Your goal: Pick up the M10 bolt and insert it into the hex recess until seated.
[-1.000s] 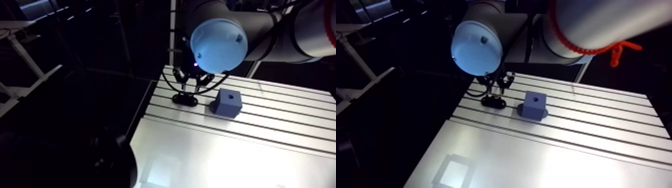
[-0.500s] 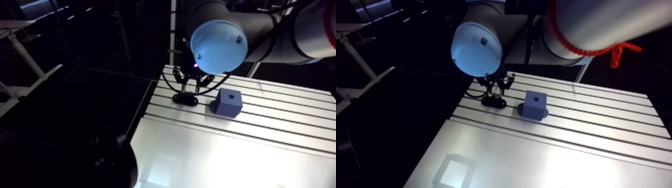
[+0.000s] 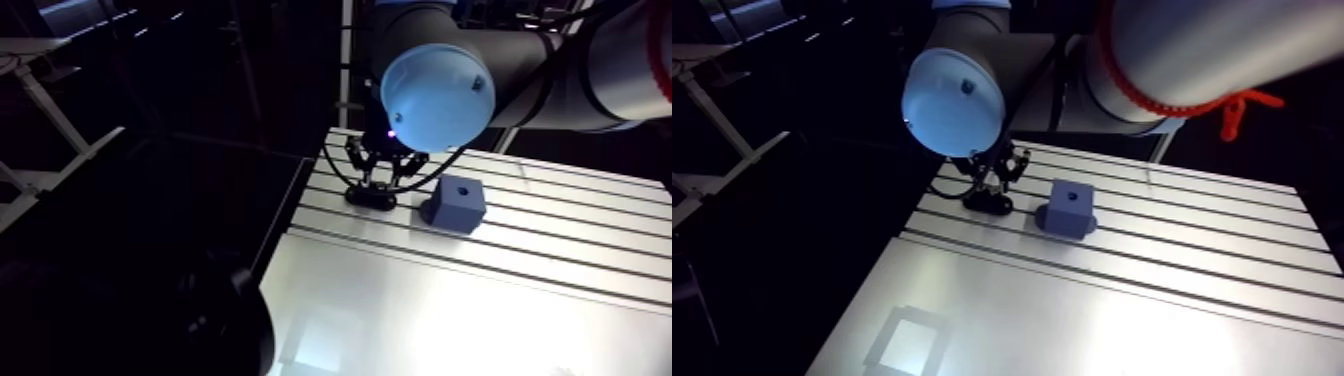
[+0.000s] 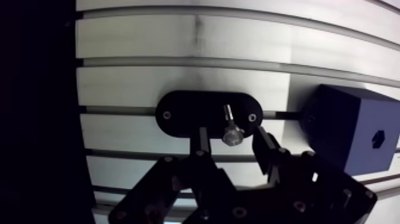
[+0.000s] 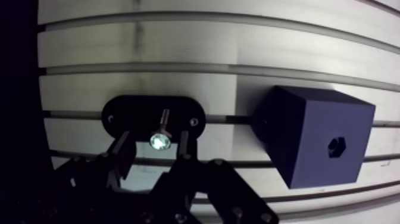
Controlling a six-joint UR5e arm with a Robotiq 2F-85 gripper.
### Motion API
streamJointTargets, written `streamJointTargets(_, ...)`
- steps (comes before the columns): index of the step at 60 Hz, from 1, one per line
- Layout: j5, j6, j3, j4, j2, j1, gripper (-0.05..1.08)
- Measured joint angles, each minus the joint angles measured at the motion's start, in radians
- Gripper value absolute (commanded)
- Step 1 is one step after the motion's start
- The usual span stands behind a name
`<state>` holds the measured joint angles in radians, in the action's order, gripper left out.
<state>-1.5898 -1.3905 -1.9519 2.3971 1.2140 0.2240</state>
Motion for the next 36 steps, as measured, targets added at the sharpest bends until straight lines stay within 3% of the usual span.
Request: streamJointTargets(36,0.000,0.000,0.000,0.000,-0.004,0.000,0.56)
